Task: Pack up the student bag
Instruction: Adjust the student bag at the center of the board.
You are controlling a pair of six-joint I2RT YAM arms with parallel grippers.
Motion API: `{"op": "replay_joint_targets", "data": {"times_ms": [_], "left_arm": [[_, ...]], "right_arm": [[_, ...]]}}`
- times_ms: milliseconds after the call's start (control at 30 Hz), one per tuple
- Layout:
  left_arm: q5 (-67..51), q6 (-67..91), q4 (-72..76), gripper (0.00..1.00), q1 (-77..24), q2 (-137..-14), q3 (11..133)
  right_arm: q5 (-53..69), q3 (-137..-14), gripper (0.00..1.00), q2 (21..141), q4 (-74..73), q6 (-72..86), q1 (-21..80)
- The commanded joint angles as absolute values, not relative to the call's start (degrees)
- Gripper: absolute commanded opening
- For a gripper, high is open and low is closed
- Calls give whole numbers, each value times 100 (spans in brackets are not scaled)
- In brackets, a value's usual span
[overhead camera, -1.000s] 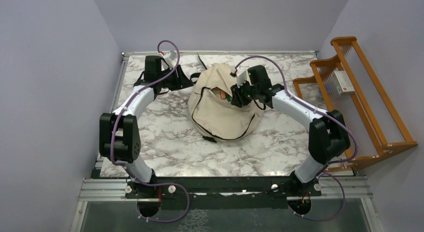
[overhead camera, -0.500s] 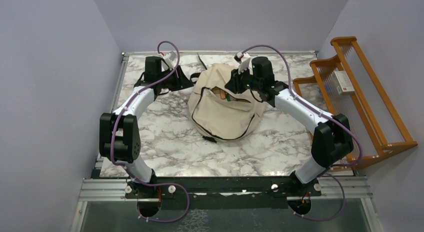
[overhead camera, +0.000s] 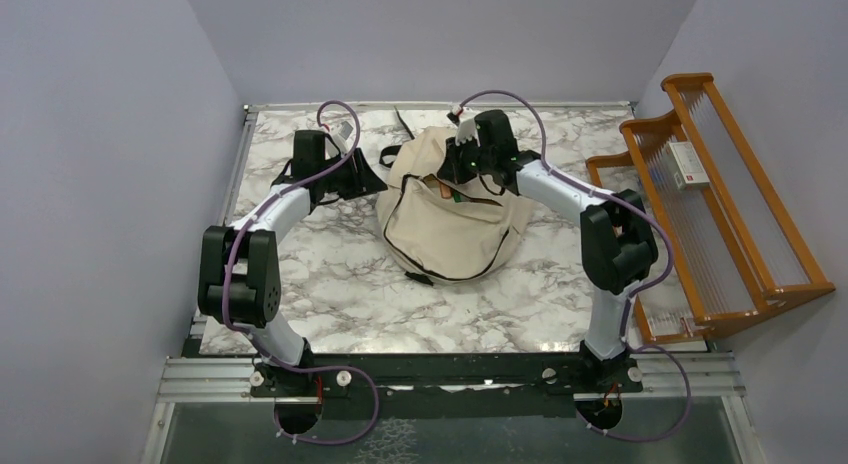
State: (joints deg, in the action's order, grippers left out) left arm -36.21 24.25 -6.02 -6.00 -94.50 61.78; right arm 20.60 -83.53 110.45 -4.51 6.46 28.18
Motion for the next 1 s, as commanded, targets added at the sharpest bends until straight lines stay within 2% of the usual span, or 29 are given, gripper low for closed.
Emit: {"op": "replay_joint_targets", "data": {"times_ms": [0,167,300,400,633,967], "left_arm": [[-3775,2467,-333,43,-600,-9200,6087],[-3797,2496,-290,42,-600,-9228,6056],[-3788,2487,-279,42,-602,-9220,6023],[-3772,2479,-264,42,-602,-9193,5980],[-3651,2422,-330,42,-602,-9038,5870],[-3368,2511,-334,41,-563,-8736,5656]], "right_arm": [[2366,-8486,5,11181,-870,400,2988],[2031,-8417,7,11148,-1220,135,3055],[1612,-8556,19,10954,-1273,-77,3050],[1614,-8846,24,10909,-1248,-247,3057],[2087,-10064,31,11585,-1822,-794,3112],[1991,-11884,40,12860,-3035,-1837,3329]]}}
